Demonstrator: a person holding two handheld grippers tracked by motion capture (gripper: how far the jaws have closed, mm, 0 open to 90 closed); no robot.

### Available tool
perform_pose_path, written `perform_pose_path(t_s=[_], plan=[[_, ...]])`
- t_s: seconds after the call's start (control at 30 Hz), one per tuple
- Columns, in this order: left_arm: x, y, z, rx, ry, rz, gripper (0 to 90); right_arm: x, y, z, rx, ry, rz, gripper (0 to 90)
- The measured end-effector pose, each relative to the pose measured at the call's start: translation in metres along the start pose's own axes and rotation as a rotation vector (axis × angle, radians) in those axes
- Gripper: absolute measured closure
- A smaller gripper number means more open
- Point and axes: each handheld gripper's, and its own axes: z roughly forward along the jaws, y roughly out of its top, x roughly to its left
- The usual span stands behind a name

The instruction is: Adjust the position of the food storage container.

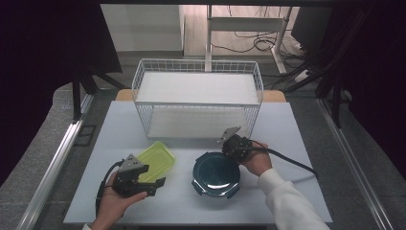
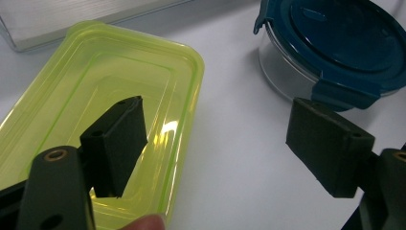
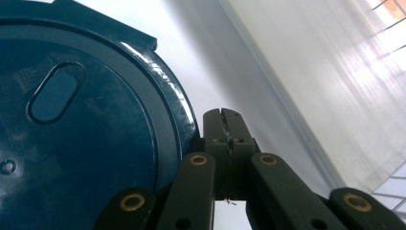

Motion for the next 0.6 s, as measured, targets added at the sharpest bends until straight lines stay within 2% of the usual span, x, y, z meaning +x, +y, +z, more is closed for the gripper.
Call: perform_pose_path(t_s=[0.17,0.47,0.6], plan=[[-0.001,0.0,0.001,0.001,0.0,-0.001,21.3,0.007,-0.003,-0.005,0.008,0.031,0.017,89.4],[-0.001,0.0,0.001,0.002,-0.001,-0.003,21.3,0.017,-0.011,-0.014,0.032,0.055,0.039,89.4],[-0.002,0.0,0.002,0.003,-0.002,-0.004,21.3,0.019,-0.014,-0.016,0.025,0.068,0.063,89.3]])
